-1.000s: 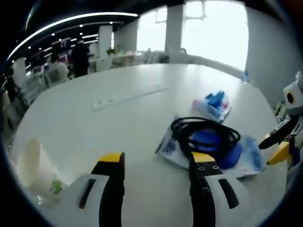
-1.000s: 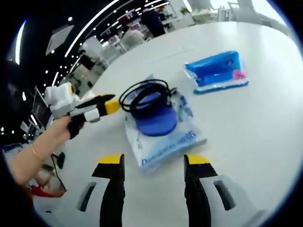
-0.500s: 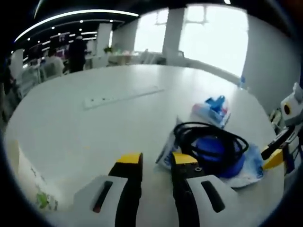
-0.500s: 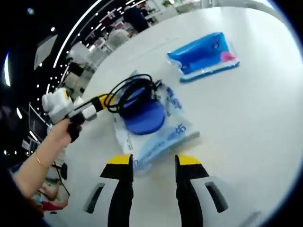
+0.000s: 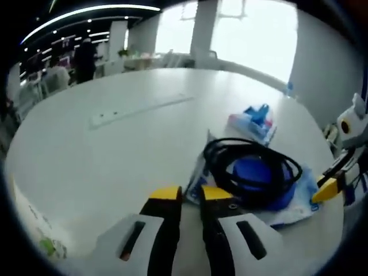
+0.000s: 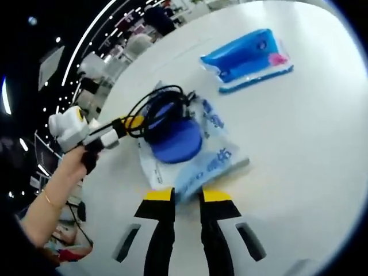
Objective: Arrange the tabletop items into an orderly group along one side of the table until the central work area is clear of visible clutter.
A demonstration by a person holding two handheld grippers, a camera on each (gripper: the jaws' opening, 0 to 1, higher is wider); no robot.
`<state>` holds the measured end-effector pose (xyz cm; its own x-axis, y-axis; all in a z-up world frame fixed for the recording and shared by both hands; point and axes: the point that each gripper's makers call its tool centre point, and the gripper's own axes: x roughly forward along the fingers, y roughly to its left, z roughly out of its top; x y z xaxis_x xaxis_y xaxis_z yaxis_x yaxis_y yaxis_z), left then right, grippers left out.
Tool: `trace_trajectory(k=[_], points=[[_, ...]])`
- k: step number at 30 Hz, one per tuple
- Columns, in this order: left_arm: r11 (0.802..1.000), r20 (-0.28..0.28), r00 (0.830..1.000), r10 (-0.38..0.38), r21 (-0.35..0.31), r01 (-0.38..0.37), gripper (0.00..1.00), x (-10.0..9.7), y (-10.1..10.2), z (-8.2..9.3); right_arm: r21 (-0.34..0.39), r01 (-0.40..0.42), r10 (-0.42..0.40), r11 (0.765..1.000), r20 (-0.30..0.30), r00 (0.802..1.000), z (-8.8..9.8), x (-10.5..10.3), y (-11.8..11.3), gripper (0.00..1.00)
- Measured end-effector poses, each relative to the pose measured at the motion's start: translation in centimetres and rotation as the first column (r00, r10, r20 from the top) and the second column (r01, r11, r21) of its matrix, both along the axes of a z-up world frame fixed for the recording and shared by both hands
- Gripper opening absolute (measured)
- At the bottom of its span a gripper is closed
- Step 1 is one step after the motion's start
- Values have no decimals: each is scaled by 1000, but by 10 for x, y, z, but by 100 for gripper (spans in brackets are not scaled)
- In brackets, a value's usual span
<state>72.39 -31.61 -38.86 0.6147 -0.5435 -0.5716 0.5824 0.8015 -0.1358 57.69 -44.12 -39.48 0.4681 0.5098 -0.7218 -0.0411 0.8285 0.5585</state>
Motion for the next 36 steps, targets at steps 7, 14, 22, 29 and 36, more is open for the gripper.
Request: trace_trajectory(k=[7,14,22,29,36], points=[[999,-3,1000,-16,42,17,2,-4,2,2,32,40,-41,999,16,999,0,1,-7,7],[1000,-16,1000,24,7,-24,0,-15,6,10,-4,47,-47,999,89,995,7,6,-17,1],[998,10,998,59,-18,-59,0,-28,13,15,-139,-26,54,990,200,978,17,9,-18,1],[988,42,990,137,-79,-133,0,-35,29,27,-280,-96,182,955,299,937,30,23,-14,1],[971,84,974,210,-132,-198,0,-36,43,44,-406,-162,320,899,358,877,42,38,-4,1]])
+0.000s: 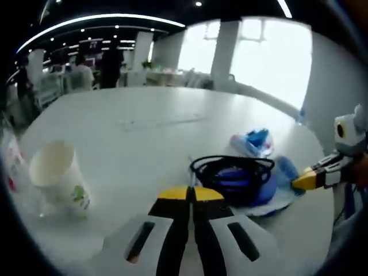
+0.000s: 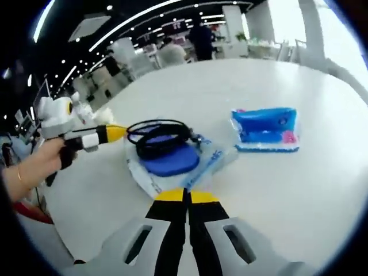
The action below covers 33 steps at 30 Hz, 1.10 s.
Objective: Arrange the tabletop items into an orderly group along one side of the table until the central work area is clear of visible clutter.
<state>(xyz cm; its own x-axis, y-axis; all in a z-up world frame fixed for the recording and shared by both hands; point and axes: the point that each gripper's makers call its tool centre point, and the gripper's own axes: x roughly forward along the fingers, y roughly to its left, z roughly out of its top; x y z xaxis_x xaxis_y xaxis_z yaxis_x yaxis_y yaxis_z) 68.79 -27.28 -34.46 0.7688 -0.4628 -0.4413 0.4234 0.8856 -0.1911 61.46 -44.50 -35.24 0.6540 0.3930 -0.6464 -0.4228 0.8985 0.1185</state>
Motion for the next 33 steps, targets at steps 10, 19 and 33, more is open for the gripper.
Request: trace_trajectory(k=[10,19,33], points=[[999,-11,999,39,-4,-39,0,-9,8,-3,-100,-50,55,994,48,997,0,12,6,1],[999,-47,998,36,14,-35,0,-17,11,-11,-66,-26,25,997,-8,1000,-13,14,-1,1],[999,-111,994,20,29,-17,0,-25,12,-25,-49,0,-4,999,-70,998,-29,9,-5,1]])
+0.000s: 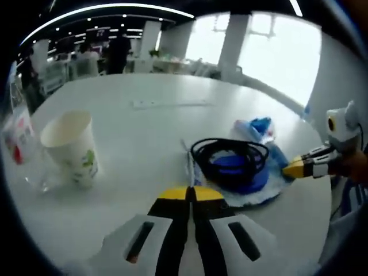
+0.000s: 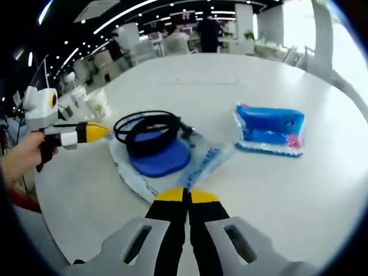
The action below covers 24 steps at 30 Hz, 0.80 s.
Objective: Arrange the tabletop items into an orderly group along one side of the table until the central work area is clear of visible clutter.
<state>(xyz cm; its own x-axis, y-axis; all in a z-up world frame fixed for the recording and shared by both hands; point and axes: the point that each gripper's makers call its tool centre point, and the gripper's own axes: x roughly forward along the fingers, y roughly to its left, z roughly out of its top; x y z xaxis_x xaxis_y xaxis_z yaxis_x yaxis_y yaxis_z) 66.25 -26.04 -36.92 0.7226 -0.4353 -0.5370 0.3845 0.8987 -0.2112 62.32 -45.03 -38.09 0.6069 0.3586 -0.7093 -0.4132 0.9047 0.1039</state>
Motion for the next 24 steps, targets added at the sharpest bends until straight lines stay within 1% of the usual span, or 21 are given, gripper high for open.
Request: trace_trajectory(k=[5,6,8,10,11,12,13,15,16,17,18,20,22,24], points=[[1000,-10,1000,-12,25,12,0,-2,2,-1,23,27,-27,999,-26,999,-4,-1,-3,2],[1000,-14,1000,-8,30,8,0,-2,4,-2,37,49,-47,998,-48,998,-5,-3,-3,4],[999,-11,1000,-4,37,4,1,-2,5,-1,80,106,-100,991,-68,993,-4,-3,-4,6],[999,-2,1000,-3,47,3,6,-2,7,3,120,144,-135,982,-84,987,-2,-4,-6,11],[998,6,1000,5,60,-6,11,0,9,6,163,179,-165,970,-97,982,1,-4,-5,15],[997,17,1000,-2,72,1,18,1,9,8,183,190,-172,965,-114,979,2,-5,-4,23],[997,22,1000,-11,79,10,21,2,8,10,193,223,-203,956,-119,972,4,-4,-7,32],[995,24,999,-21,95,19,24,5,7,12,198,226,-213,954,-87,973,10,0,-9,49],[995,29,999,-28,99,25,26,7,5,14,197,226,-213,954,-86,973,13,-1,-9,54],[995,30,999,-29,99,26,27,8,4,15,206,236,-223,950,-85,971,15,0,-10,56],[995,33,999,-36,94,33,29,10,1,16,222,240,-227,945,-82,970,17,2,-10,56],[995,31,998,-46,92,43,32,14,-4,18,226,245,-231,943,-88,969,17,3,-11,54],[994,35,997,-64,92,61,32,18,-11,20,235,265,-247,935,-103,964,13,4,-13,55],[996,54,997,-60,65,57,33,27,-16,23,246,274,-252,930,-117,961,12,4,-13,54]])
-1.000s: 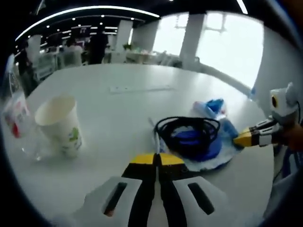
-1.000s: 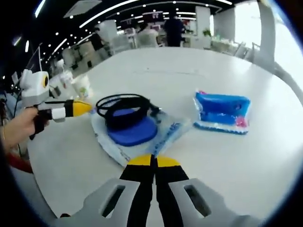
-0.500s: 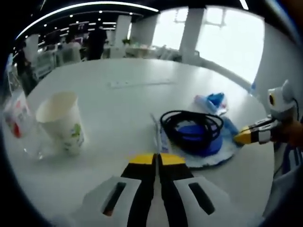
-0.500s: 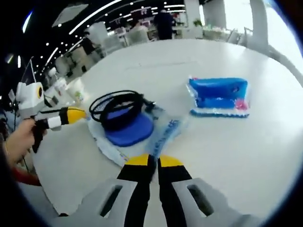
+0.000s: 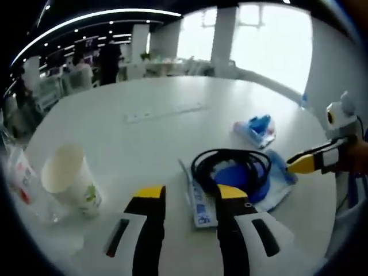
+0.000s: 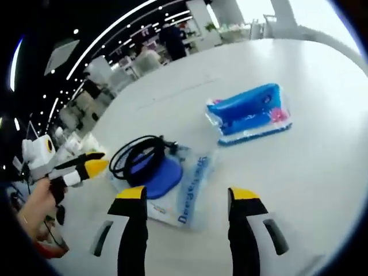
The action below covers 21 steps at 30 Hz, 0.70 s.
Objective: Arrange the tabletop items into an orderly group along one side of the table until the central work area is clear of visible clutter.
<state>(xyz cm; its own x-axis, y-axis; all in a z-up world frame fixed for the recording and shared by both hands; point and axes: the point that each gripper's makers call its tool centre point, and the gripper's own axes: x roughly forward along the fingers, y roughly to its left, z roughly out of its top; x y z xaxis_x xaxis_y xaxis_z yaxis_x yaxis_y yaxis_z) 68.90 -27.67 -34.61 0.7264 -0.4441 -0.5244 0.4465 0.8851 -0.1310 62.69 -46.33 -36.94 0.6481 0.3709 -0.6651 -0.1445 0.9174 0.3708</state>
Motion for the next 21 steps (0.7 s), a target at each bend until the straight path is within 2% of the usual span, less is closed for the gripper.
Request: trace_trajectory(k=[4,8,10,14,18,21], points=[[1000,4,1000,18,1,-18,33,12,-1,0,23,8,-8,1000,-9,1000,-2,3,2,54],[996,-45,997,56,-64,-59,29,22,1,-3,22,13,-13,1000,-26,1000,-8,7,0,51],[996,-58,997,55,-65,-58,28,23,-1,-7,21,22,-21,1000,-38,999,-11,7,0,49],[997,-121,992,48,-47,-54,23,19,-4,-19,20,26,-25,999,-44,999,-13,9,0,47],[997,-176,984,39,-56,-49,21,14,-9,-29,13,28,-27,1000,-43,999,-13,12,3,45],[996,-200,979,40,-68,-55,14,13,-13,-31,20,32,-31,999,-52,998,-15,13,5,39]])
